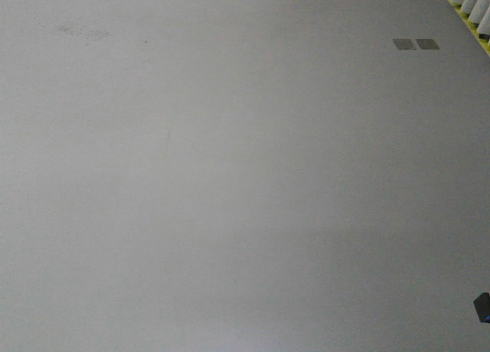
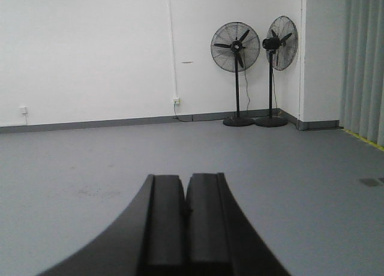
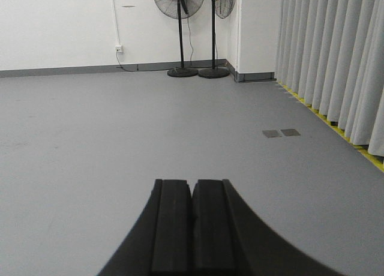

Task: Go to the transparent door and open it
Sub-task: 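Drive the base across the grey floor, turning toward the glass door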

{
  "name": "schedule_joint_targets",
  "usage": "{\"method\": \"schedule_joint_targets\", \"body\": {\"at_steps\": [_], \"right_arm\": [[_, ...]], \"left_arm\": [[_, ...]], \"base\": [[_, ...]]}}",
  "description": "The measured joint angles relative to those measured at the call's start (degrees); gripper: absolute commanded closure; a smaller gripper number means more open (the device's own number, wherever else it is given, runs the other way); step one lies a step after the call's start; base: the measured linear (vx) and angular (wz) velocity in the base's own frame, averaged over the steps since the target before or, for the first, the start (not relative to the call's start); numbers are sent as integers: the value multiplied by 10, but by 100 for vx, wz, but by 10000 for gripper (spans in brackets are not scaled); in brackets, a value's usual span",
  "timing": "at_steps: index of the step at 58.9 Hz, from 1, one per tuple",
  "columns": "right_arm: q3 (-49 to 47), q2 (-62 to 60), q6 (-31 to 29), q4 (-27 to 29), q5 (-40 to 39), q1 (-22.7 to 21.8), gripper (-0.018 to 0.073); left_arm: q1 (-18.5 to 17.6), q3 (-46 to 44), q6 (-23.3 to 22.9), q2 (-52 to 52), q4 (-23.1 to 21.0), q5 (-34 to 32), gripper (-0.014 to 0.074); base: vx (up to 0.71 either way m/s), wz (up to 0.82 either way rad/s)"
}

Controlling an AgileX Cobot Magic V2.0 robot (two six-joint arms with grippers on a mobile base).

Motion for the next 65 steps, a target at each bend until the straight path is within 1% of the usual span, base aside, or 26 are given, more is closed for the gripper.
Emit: {"method": "schedule_joint_targets", "body": {"at_steps": [36, 65], "right_arm": [[0, 0, 0, 0, -1, 0, 565], [0, 0, 0, 0, -1, 0, 565]], "left_arm": [[0, 0, 0, 0, 0, 0, 603], [0, 0, 0, 0, 0, 0, 603]], "base": [[21, -2], [29, -6]]}}
